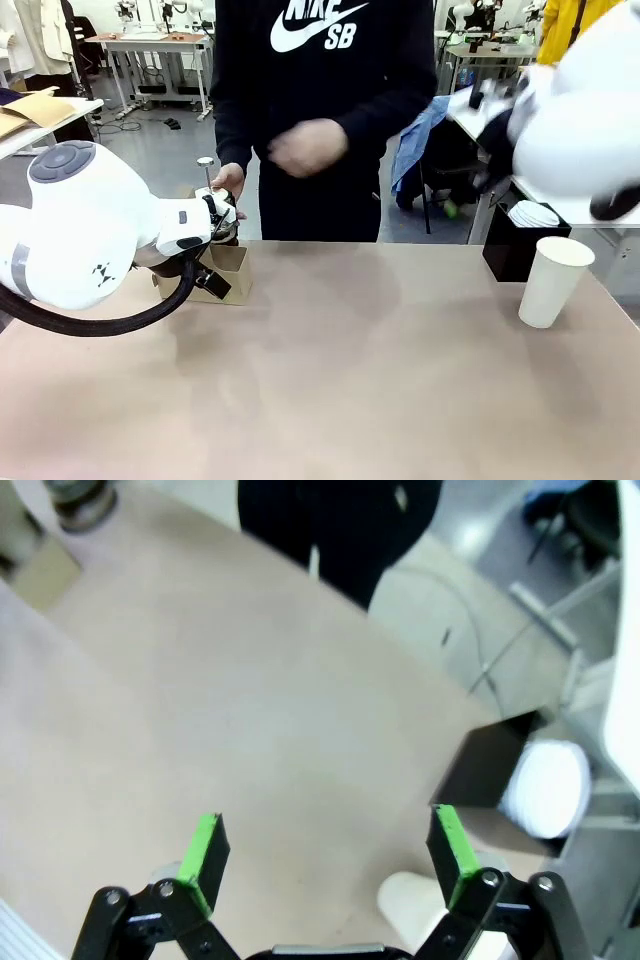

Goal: Pour a drink into a cup and package it in a carrier.
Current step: Pick up the 600 ml Paper Cup and place it in the middle top area of the table.

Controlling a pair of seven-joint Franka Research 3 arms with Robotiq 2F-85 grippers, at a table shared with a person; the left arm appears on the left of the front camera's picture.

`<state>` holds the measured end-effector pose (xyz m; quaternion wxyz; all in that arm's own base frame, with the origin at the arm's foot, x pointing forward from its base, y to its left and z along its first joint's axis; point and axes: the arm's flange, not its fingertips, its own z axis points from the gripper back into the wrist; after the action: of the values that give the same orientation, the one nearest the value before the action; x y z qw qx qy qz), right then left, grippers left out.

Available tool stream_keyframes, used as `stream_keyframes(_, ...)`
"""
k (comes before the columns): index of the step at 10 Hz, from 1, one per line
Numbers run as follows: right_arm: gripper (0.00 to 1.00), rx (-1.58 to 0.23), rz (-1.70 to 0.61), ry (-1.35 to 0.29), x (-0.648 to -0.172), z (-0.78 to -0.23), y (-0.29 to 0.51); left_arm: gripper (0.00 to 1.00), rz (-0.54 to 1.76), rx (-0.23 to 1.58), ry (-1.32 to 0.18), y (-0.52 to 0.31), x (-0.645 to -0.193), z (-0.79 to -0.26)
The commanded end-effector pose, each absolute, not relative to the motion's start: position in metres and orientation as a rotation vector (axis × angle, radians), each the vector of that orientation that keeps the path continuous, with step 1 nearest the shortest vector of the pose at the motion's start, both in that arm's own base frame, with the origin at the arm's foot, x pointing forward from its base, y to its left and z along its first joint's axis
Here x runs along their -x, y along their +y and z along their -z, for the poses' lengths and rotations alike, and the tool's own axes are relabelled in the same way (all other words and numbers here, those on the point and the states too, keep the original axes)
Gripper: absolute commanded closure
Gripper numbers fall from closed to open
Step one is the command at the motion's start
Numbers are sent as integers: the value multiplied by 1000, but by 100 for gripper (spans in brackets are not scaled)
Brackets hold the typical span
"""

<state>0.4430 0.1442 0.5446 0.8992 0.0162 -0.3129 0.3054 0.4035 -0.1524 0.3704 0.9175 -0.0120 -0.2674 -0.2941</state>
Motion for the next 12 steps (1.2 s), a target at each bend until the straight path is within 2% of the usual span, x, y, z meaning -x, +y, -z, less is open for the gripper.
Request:
stream_keyframes(1, 0, -185, -733, -633, -471, -599, 94, 0, 604, 25, -550, -152, -404, -370)
stream_keyframes(4, 0, -414, -823, -750, -457, -635, -29, 0, 604, 25, -550, -152, -404, -370)
stream_keyframes(5, 0, -526, -868, -827, -445, -624, -83, 0, 604, 25, -550, -152, -404, -370)
stream_keyframes(6, 0, -550, -877, -858, -437, -610, -107, 0, 604, 25, -550, -152, -404, -370)
stream_keyframes(10, 0, -665, -969, -1055, -387, -474, -194, 0, 604, 25, -550, -152, -404, -370)
stream_keyframes(12, 0, -752, -949, -1105, -391, -422, -220, 0, 604, 25, -550, -152, -404, -370)
